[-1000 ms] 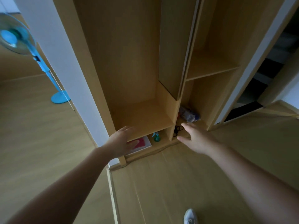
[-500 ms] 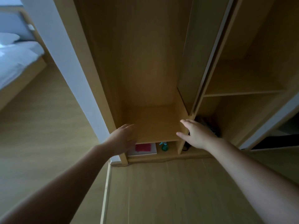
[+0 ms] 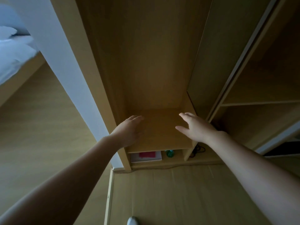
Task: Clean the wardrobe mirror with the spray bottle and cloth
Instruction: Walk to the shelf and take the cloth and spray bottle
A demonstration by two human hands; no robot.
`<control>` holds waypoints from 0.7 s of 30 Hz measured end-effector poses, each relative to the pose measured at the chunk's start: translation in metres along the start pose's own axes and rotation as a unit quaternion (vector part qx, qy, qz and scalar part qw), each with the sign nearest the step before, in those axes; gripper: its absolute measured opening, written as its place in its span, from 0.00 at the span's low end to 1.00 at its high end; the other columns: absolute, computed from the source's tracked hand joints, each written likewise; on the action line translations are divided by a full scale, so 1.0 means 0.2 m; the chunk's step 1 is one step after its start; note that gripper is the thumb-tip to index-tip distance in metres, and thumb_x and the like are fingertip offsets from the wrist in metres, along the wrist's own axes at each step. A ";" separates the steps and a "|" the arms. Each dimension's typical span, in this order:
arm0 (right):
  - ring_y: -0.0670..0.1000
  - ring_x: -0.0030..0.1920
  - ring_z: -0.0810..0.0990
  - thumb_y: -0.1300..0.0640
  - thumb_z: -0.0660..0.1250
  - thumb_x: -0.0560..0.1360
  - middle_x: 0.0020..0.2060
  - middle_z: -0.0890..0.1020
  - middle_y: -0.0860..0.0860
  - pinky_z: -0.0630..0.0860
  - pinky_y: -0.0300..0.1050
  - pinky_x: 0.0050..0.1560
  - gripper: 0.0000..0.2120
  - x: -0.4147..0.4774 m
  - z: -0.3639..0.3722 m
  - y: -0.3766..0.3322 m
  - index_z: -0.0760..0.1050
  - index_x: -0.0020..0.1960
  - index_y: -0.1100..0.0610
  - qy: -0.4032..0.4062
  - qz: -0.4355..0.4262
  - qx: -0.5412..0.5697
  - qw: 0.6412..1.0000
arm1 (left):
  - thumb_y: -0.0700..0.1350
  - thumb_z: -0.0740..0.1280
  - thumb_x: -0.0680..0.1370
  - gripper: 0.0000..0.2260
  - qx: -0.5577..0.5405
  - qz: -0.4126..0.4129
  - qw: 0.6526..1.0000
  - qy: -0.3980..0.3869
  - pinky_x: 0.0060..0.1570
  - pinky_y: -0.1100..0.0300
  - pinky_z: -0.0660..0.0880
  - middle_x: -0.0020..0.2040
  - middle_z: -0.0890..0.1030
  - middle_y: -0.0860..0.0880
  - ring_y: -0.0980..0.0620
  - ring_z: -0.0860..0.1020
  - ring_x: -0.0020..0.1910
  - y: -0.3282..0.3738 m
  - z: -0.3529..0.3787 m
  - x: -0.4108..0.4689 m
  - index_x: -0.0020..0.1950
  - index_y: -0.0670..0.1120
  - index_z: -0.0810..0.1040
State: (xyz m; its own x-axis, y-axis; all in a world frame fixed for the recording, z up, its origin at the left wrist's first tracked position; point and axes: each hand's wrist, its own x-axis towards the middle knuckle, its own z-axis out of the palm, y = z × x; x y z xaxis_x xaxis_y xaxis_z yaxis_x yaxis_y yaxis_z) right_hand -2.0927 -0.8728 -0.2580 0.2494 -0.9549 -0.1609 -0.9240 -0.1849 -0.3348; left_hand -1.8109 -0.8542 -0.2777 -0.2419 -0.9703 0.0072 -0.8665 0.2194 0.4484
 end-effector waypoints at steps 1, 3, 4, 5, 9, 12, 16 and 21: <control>0.52 0.73 0.65 0.37 0.58 0.78 0.77 0.57 0.47 0.69 0.49 0.66 0.34 0.03 0.00 0.00 0.54 0.78 0.49 0.001 0.006 0.002 1.000 | 0.55 0.62 0.80 0.24 0.000 0.005 1.000 -0.002 0.61 0.56 0.72 0.73 0.67 0.52 0.49 0.71 0.68 -0.02 0.00 0.04 0.75 0.55 0.62; 0.52 0.73 0.65 0.37 0.58 0.78 0.78 0.57 0.47 0.68 0.50 0.67 0.34 0.08 0.00 0.00 0.53 0.78 0.49 0.001 0.013 0.004 1.000 | 0.55 0.62 0.79 0.24 -0.004 0.012 1.000 -0.019 0.62 0.55 0.71 0.74 0.66 0.52 0.49 0.70 0.69 -0.05 0.01 0.12 0.75 0.55 0.61; 0.52 0.74 0.64 0.37 0.58 0.78 0.78 0.57 0.48 0.68 0.49 0.67 0.34 0.10 0.01 0.00 0.53 0.78 0.49 0.002 0.013 0.003 1.000 | 0.55 0.62 0.79 0.25 -0.004 0.015 1.000 -0.026 0.63 0.55 0.71 0.74 0.66 0.52 0.48 0.70 0.69 -0.06 0.01 0.15 0.75 0.55 0.61; 0.52 0.74 0.64 0.37 0.58 0.78 0.78 0.57 0.48 0.68 0.49 0.67 0.34 0.12 0.02 0.00 0.53 0.78 0.49 0.003 0.013 0.001 1.000 | 0.55 0.62 0.79 0.25 -0.001 0.017 0.999 -0.030 0.63 0.55 0.71 0.74 0.66 0.51 0.48 0.70 0.69 -0.07 0.02 0.17 0.75 0.55 0.61; 0.53 0.74 0.63 0.37 0.58 0.78 0.78 0.56 0.48 0.69 0.50 0.67 0.33 0.22 0.04 0.03 0.53 0.78 0.48 -0.010 0.011 -0.013 1.000 | 0.55 0.63 0.79 0.25 0.004 0.004 1.000 -0.030 0.64 0.53 0.71 0.75 0.64 0.51 0.47 0.69 0.69 -0.10 0.07 0.29 0.75 0.56 0.61; 0.53 0.74 0.64 0.38 0.58 0.78 0.78 0.57 0.48 0.69 0.50 0.67 0.32 0.33 0.05 0.08 0.54 0.78 0.48 -0.006 -0.007 -0.020 1.000 | 0.54 0.63 0.79 0.25 0.005 -0.008 1.000 -0.019 0.63 0.54 0.71 0.75 0.64 0.51 0.47 0.69 0.69 -0.11 0.12 0.37 0.75 0.55 0.61; 0.53 0.73 0.66 0.40 0.59 0.79 0.77 0.58 0.48 0.71 0.49 0.65 0.31 0.48 0.10 0.17 0.55 0.78 0.49 -0.010 -0.047 0.008 0.999 | 0.50 0.64 0.79 0.25 0.001 -0.039 0.999 -0.017 0.62 0.54 0.71 0.74 0.65 0.49 0.46 0.69 0.69 -0.11 0.23 0.43 0.75 0.53 0.62; 0.53 0.73 0.65 0.42 0.59 0.79 0.76 0.60 0.50 0.70 0.49 0.67 0.30 0.64 0.24 0.30 0.57 0.77 0.50 -0.024 -0.091 0.007 0.996 | 0.50 0.64 0.79 0.26 0.002 -0.074 0.997 -0.031 0.66 0.52 0.67 0.75 0.65 0.46 0.44 0.66 0.71 -0.16 0.41 0.49 0.76 0.52 0.61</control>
State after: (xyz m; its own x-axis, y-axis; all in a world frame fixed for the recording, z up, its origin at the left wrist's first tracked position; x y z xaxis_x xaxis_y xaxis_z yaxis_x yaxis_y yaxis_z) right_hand -2.1029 -0.9947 -0.3430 0.4261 -0.8936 -0.1414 -0.8585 -0.3501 -0.3747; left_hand -1.8429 -0.9484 -0.3655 -0.1373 -0.9839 -0.1140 -0.8964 0.0745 0.4368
